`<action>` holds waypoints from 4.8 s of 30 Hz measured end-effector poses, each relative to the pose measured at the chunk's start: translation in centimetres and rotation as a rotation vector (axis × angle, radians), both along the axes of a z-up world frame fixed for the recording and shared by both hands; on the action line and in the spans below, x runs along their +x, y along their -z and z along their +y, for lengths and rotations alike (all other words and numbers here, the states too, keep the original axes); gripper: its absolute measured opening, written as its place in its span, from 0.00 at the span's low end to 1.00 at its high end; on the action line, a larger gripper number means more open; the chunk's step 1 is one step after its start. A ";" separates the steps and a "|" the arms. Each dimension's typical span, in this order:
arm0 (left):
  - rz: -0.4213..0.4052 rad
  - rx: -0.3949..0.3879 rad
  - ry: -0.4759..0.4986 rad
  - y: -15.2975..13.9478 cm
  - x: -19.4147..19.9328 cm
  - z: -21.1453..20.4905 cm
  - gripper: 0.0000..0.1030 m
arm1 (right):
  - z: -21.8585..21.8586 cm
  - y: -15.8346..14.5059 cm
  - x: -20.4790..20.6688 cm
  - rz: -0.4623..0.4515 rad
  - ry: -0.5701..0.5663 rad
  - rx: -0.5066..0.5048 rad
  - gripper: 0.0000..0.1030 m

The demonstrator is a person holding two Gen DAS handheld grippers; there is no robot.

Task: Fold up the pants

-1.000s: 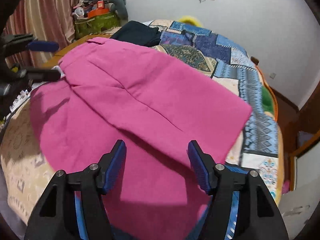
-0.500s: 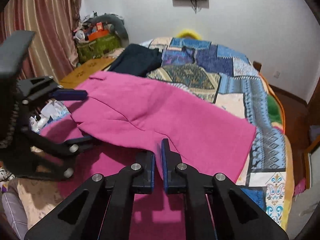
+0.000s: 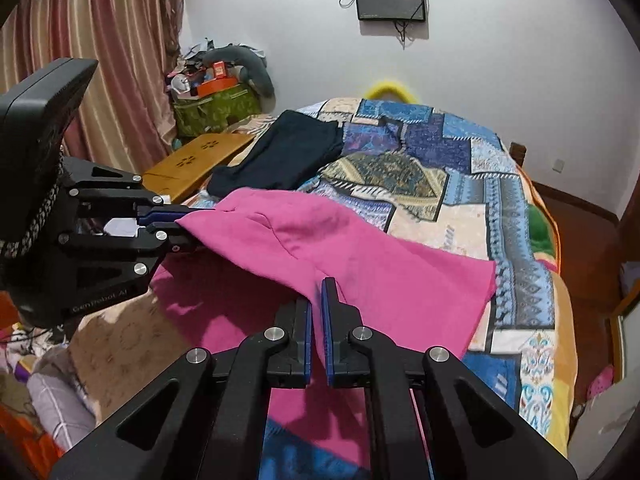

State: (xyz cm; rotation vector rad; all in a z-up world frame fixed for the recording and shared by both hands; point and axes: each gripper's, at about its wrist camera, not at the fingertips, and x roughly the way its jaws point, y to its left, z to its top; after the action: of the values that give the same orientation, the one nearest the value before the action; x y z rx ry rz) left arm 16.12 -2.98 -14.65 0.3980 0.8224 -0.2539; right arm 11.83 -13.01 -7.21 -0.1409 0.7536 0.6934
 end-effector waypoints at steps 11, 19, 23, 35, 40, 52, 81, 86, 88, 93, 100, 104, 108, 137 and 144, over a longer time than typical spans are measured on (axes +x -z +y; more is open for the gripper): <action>0.158 -0.052 -0.003 3.2 -1.6 0.5 0.11 | 0.2 4.5 -1.2 0.164 -0.011 -0.033 0.05; 0.207 -0.097 -0.019 2.5 -3.3 1.6 0.32 | 0.2 4.8 -2.7 0.182 -0.025 -0.076 0.11; 0.238 -0.162 -0.046 1.6 -3.3 2.8 0.34 | -0.5 3.5 -2.7 0.197 -0.010 -0.021 0.18; 0.190 -0.344 -0.155 -2.3 0.4 6.1 0.59 | 0.2 0.2 0.1 0.199 0.064 0.154 0.42; 0.313 -0.416 -0.204 0.8 3.4 7.3 0.59 | 1.9 2.3 1.8 0.292 0.072 0.170 0.44; 0.235 -0.194 -0.172 4.3 0.7 8.1 0.67 | -0.2 7.0 0.8 0.342 0.092 0.084 0.50; 0.207 -0.287 -0.324 0.8 1.2 13.6 0.77 | -10.7 3.7 1.4 0.246 0.365 0.081 0.48; 0.216 -0.328 -0.363 0.6 5.4 14.7 0.77 | -11.5 2.5 4.8 0.195 0.391 0.107 0.48; 0.245 -0.352 -0.387 1.3 7.5 15.1 0.77 | -11.3 2.6 5.8 0.192 0.393 0.111 0.48; 0.328 -0.439 -0.443 3.4 11.4 16.6 0.69 | -10.6 4.0 9.9 0.216 0.392 0.108 0.48; 0.445 -0.516 -0.457 6.3 14.8 17.1 0.51 | -10.8 7.7 15.4 0.326 0.418 0.107 0.48; 0.475 -0.564 -0.440 7.3 15.5 16.9 0.38 | -10.4 9.6 17.3 0.387 0.405 0.104 0.30; 0.436 -0.573 -0.430 7.0 15.6 16.9 0.21 | -9.3 10.5 17.9 0.392 0.364 0.070 0.10; 0.117 -0.261 -0.372 0.5 12.0 13.6 0.66 | -5.9 2.7 15.1 0.210 0.273 0.054 0.32; 0.148 -0.284 -0.324 0.3 13.3 11.4 0.78 | 0.6 1.7 13.6 0.222 0.090 0.103 0.48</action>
State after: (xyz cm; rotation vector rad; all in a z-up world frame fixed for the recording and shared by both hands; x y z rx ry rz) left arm 29.38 8.45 -14.91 -0.0230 0.9673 -0.0953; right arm 25.47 -12.41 -8.89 0.0648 0.9293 0.6672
